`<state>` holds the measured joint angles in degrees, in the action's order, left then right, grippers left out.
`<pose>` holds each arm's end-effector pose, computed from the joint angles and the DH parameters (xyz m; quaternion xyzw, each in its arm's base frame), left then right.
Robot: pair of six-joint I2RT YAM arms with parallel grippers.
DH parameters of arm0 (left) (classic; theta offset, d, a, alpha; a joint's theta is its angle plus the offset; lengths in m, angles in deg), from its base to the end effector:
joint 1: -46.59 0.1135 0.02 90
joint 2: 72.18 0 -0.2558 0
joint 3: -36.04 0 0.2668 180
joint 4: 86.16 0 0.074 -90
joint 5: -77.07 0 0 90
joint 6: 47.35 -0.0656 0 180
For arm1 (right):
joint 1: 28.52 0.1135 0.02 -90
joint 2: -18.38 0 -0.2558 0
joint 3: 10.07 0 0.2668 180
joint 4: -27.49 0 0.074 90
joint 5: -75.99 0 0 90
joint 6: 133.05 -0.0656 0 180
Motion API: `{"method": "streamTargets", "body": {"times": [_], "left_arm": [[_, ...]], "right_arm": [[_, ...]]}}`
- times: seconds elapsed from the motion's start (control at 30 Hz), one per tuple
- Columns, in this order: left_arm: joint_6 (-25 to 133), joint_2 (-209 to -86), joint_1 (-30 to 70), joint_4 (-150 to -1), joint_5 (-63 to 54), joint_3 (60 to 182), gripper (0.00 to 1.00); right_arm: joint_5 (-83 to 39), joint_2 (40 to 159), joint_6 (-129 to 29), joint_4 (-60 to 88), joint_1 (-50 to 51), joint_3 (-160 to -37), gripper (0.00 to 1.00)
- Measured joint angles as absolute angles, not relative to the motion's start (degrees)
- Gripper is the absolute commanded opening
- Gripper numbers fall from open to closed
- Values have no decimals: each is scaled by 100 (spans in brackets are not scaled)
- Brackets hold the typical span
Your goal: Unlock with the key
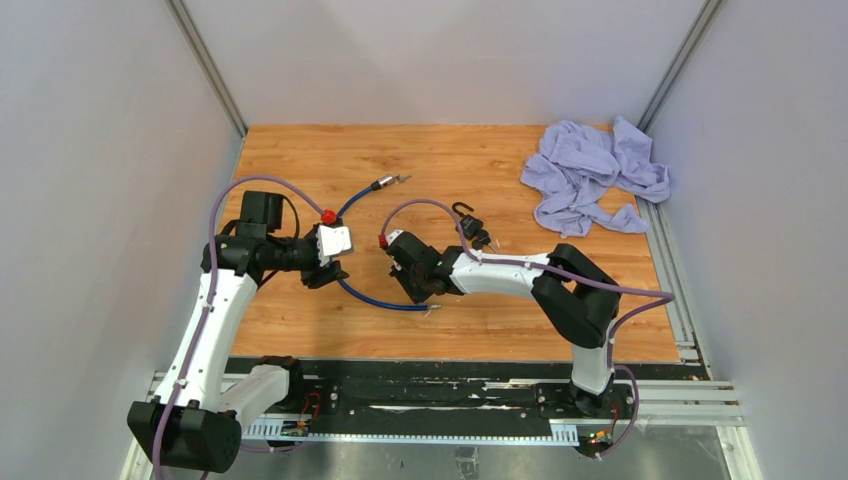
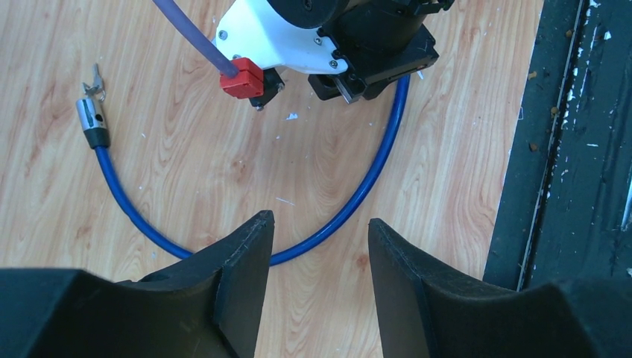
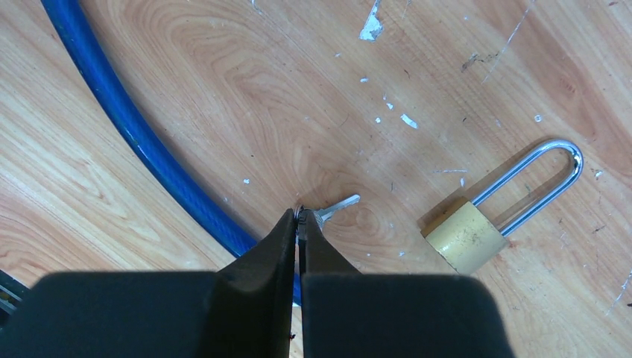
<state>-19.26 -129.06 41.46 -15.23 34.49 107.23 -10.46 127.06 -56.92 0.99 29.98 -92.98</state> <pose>0.1988 -0.0663 0.2948 0.5806 0.6674 -0.2138 0.4145 0.2269 0.3624 0.1295 -0.3499 0.8788 0.1671 0.2782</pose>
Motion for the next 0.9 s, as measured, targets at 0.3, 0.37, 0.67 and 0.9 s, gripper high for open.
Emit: {"method": "streamTargets", "body": {"times": [0.3, 0.37, 0.67, 0.9], "left_arm": [[-1924, -12900, 4146, -1520, 3449, 10725, 54], [-1926, -12898, 4146, -1520, 3453, 10727, 54], [-2328, -12581, 4136, -1531, 3870, 10546, 60], [-2440, -12616, 3615, -1512, 4255, 10367, 60]], "right_arm": [[-1162, 12678, -5685, 88, 2947, -9298, 1], [-1415, 12601, -5696, 88, 2862, -9296, 1], [-3214, 11329, -5888, 427, 2215, -9104, 1], [-4659, 10601, -6258, 742, 2219, -9106, 1]]}}
